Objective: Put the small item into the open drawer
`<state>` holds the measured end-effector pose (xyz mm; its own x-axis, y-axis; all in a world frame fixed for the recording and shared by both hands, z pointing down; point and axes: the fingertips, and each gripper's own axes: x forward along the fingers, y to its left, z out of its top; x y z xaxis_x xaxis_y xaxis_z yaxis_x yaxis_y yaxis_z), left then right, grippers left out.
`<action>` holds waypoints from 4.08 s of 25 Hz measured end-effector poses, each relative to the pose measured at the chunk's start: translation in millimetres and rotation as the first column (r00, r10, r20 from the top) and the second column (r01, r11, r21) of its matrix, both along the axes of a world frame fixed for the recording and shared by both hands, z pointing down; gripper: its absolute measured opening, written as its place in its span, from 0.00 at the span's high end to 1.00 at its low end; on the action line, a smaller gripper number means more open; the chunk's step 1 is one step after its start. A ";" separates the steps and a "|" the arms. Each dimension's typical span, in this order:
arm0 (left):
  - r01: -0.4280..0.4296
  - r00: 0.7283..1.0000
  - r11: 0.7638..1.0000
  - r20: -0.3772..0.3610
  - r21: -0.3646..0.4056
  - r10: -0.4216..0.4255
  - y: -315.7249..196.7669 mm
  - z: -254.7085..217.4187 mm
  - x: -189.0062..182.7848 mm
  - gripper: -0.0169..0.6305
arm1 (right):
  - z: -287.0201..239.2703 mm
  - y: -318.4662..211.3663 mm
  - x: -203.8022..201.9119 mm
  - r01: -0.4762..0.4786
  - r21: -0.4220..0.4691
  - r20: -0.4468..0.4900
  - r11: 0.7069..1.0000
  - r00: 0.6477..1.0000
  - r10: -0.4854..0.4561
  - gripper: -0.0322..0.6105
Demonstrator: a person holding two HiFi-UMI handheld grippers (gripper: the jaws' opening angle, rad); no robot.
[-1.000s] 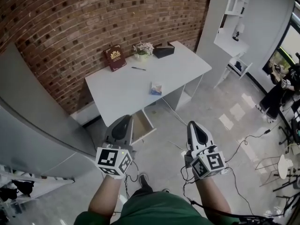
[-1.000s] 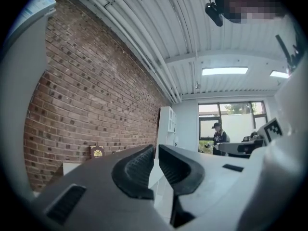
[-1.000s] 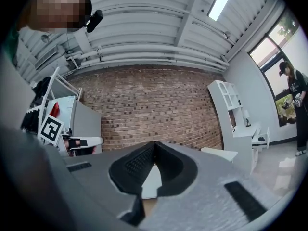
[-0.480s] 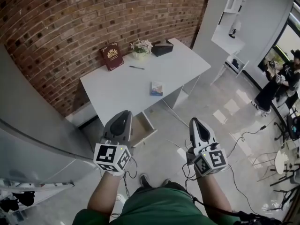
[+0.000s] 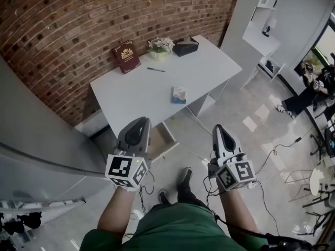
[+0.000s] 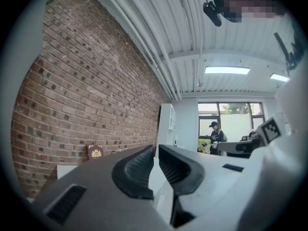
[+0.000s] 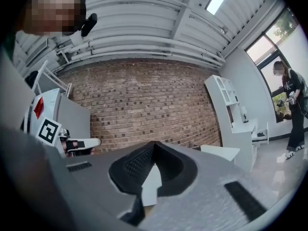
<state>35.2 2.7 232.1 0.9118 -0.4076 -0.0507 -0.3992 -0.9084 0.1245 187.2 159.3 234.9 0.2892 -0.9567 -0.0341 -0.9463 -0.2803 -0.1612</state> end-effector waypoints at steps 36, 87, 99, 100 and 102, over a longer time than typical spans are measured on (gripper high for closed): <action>0.171 0.973 0.985 0.166 -0.038 -0.162 -94.0 46.3 161.1 0.93 | 78.4 -142.6 204.8 0.149 -0.019 0.226 0.989 0.964 -0.141 0.95; 0.181 0.908 0.930 0.418 -0.320 -0.034 -146.1 247.3 123.5 0.93 | 371.3 -306.7 187.5 0.153 -0.593 0.331 0.790 0.941 0.066 0.32; 0.255 0.887 0.912 0.454 -0.321 -0.088 -165.6 255.2 77.9 0.93 | 415.6 -333.1 196.2 0.104 -0.717 0.271 0.689 0.953 0.138 0.19; 0.261 0.885 0.911 0.456 -0.320 -0.093 -167.1 255.0 74.3 0.93 | 418.1 -334.2 197.7 0.099 -0.726 0.268 0.680 0.952 0.146 0.19; 0.271 0.882 0.908 0.460 -0.320 -0.101 -169.3 254.9 67.3 0.93 | 423.6 -335.8 200.6 0.085 -0.747 0.257 0.659 0.952 0.167 0.19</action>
<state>102.5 -166.6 487.0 0.7136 -0.4831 0.5074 -0.6462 -0.7336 0.2104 387.8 -176.5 658.5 0.2037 -0.6074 0.7678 -0.8772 -0.4615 -0.1324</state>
